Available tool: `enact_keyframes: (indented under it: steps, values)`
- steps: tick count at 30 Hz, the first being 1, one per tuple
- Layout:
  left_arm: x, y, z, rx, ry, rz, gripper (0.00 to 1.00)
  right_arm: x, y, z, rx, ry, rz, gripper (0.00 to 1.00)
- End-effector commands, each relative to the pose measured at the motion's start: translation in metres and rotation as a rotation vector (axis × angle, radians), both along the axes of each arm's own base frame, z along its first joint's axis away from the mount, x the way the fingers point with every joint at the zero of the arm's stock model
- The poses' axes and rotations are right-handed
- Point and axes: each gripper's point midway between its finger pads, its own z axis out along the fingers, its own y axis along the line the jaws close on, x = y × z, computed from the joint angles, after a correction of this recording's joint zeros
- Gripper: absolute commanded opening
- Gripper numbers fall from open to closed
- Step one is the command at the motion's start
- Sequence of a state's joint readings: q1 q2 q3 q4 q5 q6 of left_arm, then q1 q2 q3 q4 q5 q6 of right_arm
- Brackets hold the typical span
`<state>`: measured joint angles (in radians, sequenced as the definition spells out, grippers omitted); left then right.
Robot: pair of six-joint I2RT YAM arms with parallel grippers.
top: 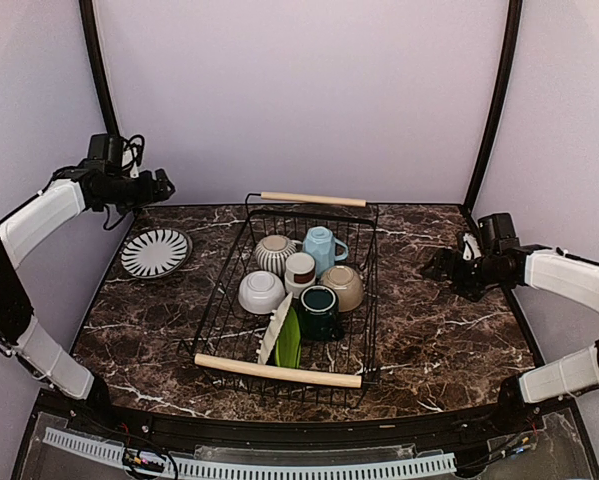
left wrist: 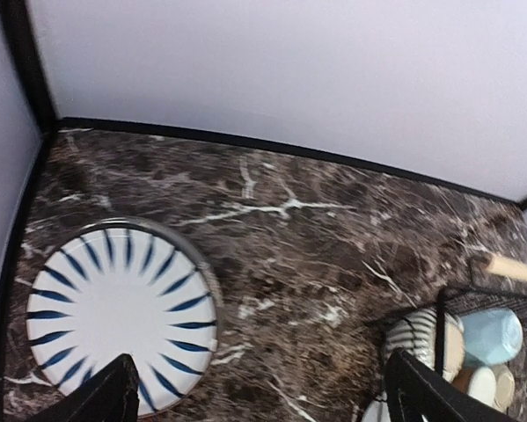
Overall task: Unload the mixed dishes from the dish rack
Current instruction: Grab the plate from the dish rack.
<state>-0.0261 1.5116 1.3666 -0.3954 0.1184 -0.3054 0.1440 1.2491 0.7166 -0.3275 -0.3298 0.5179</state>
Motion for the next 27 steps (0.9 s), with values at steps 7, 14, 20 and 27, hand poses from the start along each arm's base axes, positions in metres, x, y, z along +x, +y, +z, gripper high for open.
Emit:
enact_keyframes:
  steps: [7, 14, 20, 27]
  values:
    - [-0.112, -0.200, 0.069, 0.100, -0.074, -0.556, 0.97, -0.005, -0.006, 0.012, -0.040, -0.060, -0.012, 0.99]
    - [-0.182, -0.277, 0.033, 0.239, 0.045, -0.702, 0.95, 0.000, 0.000, 0.003, -0.018, -0.025, 0.007, 0.99]
    - [-0.215, -0.316, -0.006, 0.418, 0.120, -0.762, 0.90, -0.002, 0.003, 0.005, 0.007, -0.037, 0.012, 0.99]
    - [-0.217, -0.323, -0.042, 0.509, 0.196, -0.734, 0.82, -0.008, -0.001, 0.004, -0.015, -0.037, 0.005, 0.99]
